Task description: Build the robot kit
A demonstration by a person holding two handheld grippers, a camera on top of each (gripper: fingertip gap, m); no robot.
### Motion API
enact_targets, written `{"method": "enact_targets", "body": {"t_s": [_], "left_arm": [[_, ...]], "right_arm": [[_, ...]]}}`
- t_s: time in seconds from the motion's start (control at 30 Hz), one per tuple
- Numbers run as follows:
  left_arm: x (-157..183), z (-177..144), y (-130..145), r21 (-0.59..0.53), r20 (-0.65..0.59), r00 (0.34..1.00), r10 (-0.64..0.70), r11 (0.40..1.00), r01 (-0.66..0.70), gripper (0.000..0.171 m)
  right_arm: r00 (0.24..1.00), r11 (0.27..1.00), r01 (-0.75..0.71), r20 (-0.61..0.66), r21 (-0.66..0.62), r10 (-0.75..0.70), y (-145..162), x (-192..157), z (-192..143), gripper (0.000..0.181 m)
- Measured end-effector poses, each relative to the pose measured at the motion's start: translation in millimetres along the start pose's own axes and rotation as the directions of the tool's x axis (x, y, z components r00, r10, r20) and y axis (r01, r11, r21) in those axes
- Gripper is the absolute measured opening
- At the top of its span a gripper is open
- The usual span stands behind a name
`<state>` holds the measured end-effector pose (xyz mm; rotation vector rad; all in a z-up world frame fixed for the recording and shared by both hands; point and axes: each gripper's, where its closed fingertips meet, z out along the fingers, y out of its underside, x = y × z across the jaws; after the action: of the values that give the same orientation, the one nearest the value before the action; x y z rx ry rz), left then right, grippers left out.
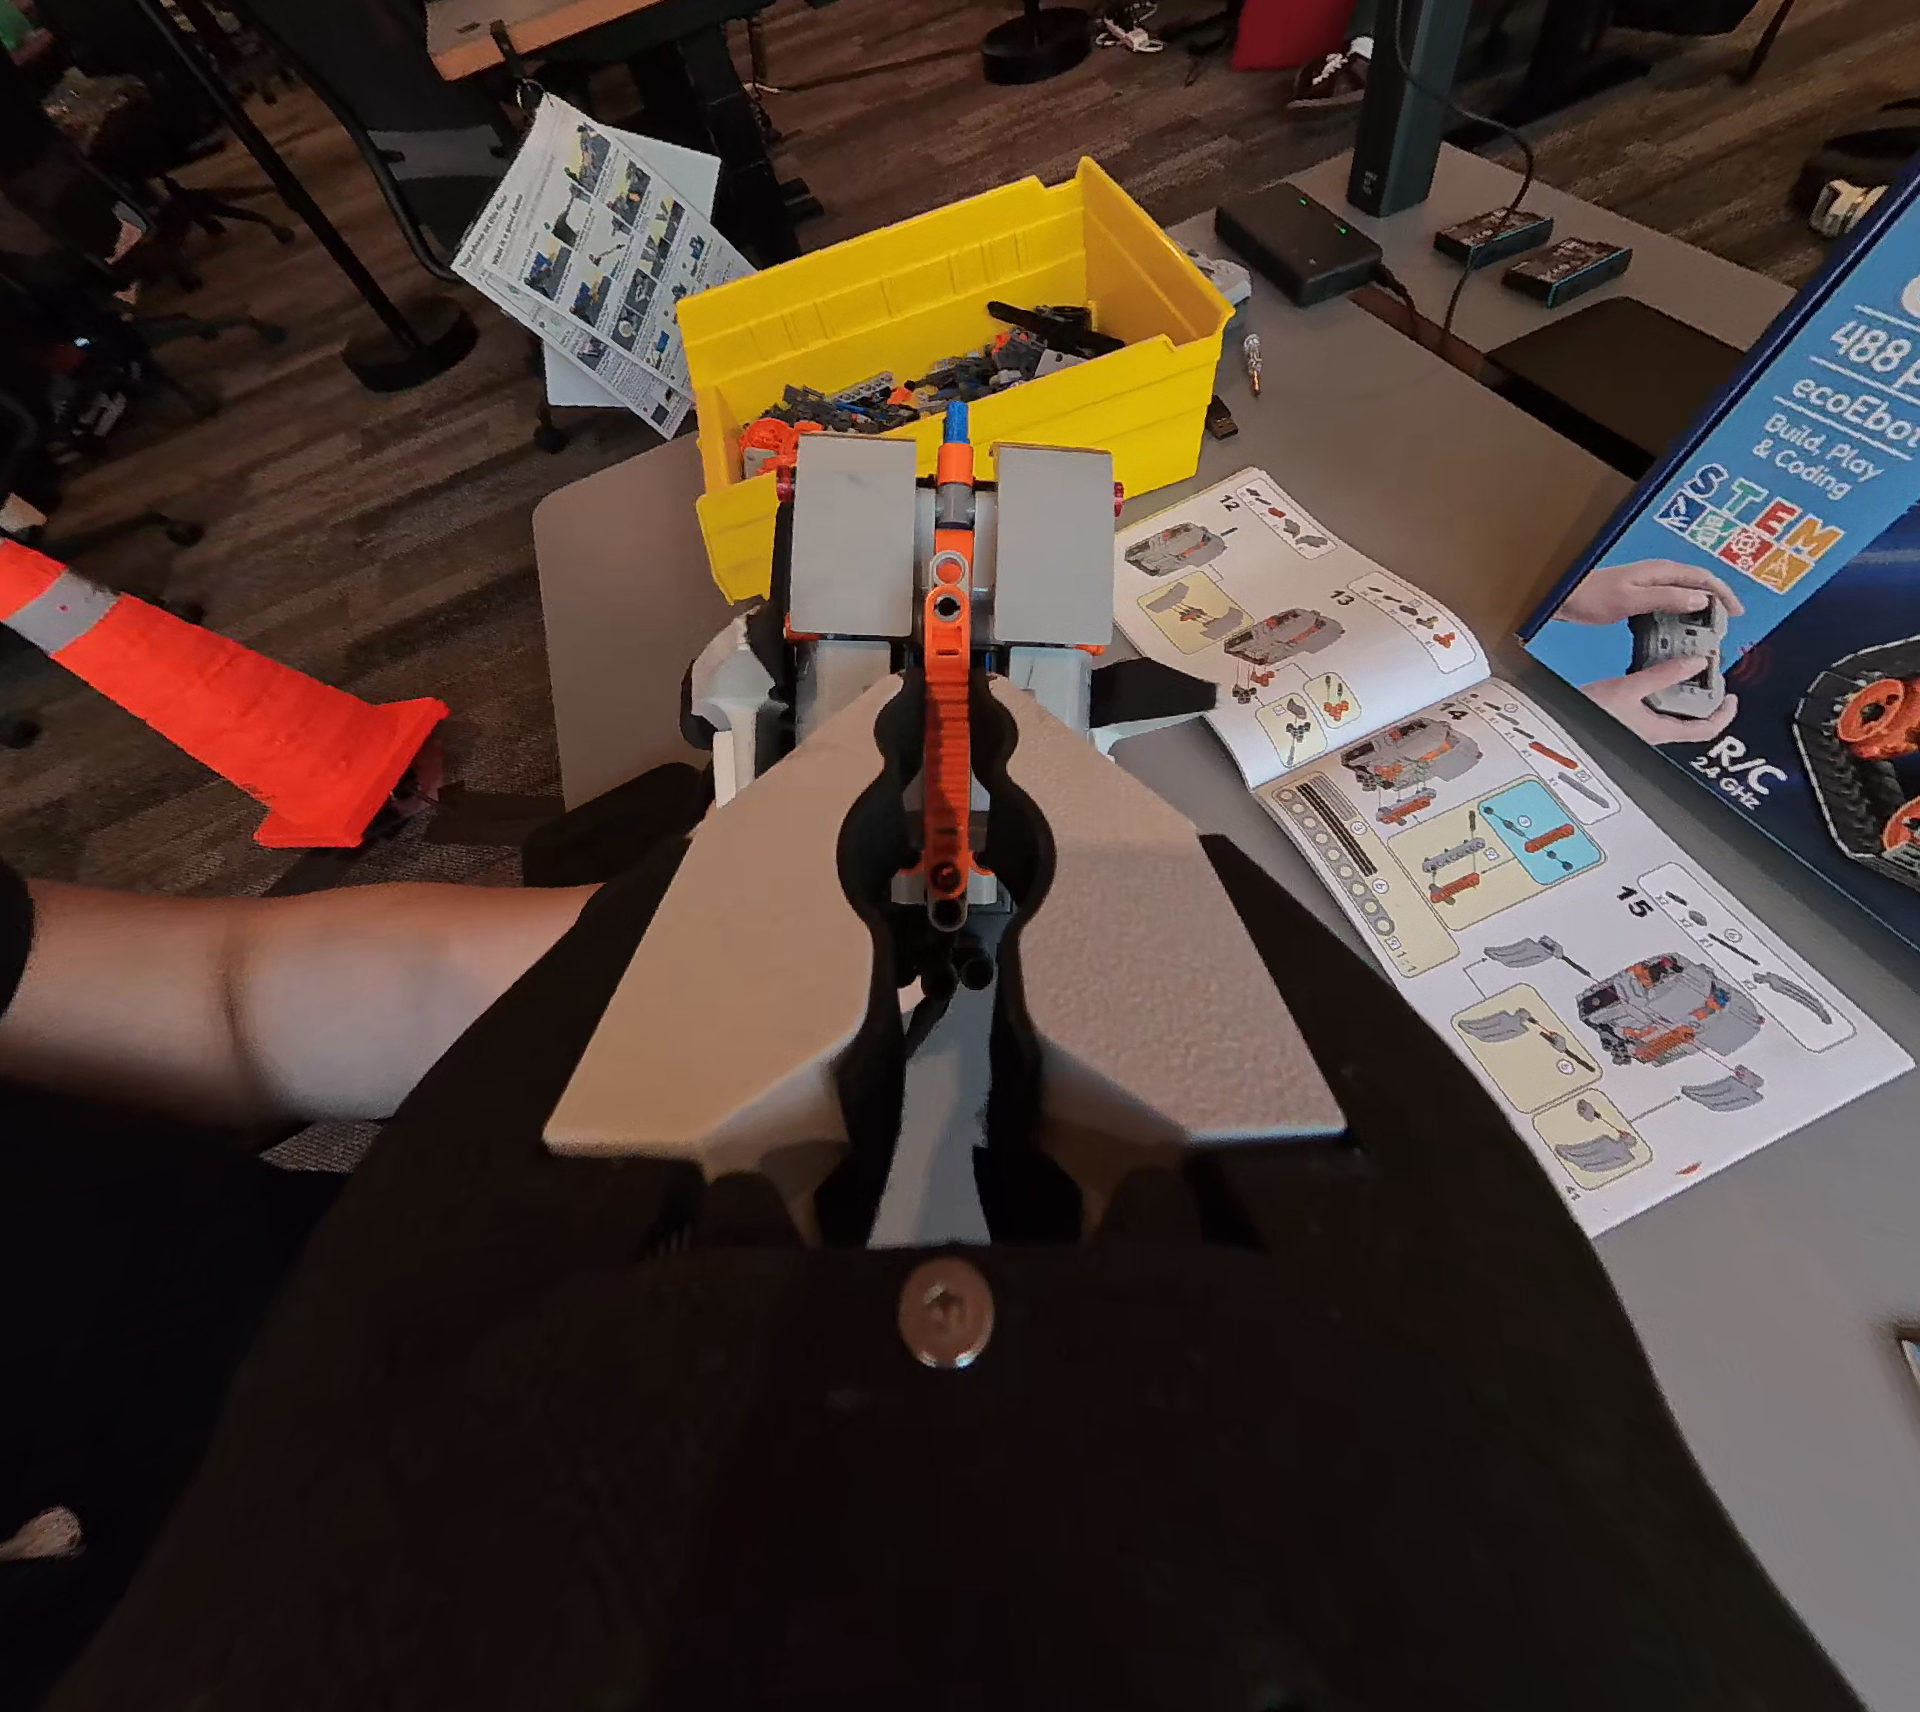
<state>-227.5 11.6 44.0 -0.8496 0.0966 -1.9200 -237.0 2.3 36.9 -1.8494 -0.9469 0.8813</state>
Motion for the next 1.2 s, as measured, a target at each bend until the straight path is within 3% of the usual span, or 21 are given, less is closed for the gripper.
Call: {"method": "enact_targets", "body": {"t_s": [0.47, 0.67, 0.83, 0.97, 1.1, 1.2], "left_arm": [[7.6, 0.3, -5.6, 0.033, -0.049, 0.998, -0.050, 0.998, 0.052, 0.094], [7.0, -2.3, -12.0, 0.066, -0.057, 0.996, -0.072, 0.995, 0.076, 0.094], [4.3, -1.5, -8.7, 0.052, -0.042, 0.996, -0.074, 0.996, 0.077, 0.094], [-2.8, 0.6, 1.0, -0.001, 0.016, 0.999, -0.037, 0.999, 0.037, 0.094], [-25.8, -6.9, -2.0, 0.029, 0.114, 0.989, -0.097, 0.995, 0.095, 0.094], [-32.3, -11.8, -9.3, 0.064, 0.134, 0.985, -0.112, 0.992, 0.104, 0.094]], "right_arm": [[1.000, 0.992, 0.025, 0.006, -0.122, -0.024, 8.5, -8.3, 9.0, 0.007], [0.999, 0.986, 0.034, -0.020, -0.164, -0.037, 15.4, -7.9, 9.0, 0.017], [0.999, 0.986, 0.026, -0.032, -0.163, -0.032, 19.4, -3.3, 5.5, 0.009], [0.998, 0.991, -0.056, 0.016, -0.123, 0.059, 26.1, 2.7, -2.0, 0.009], [0.949, 0.956, -0.292, 0.121, -0.011, 0.291, 33.7, 23.8, -21.2, 0.005], [0.860, 0.869, -0.490, 0.130, -0.067, 0.494, 78.8, 61.6, -26.6, 0.005]]}}
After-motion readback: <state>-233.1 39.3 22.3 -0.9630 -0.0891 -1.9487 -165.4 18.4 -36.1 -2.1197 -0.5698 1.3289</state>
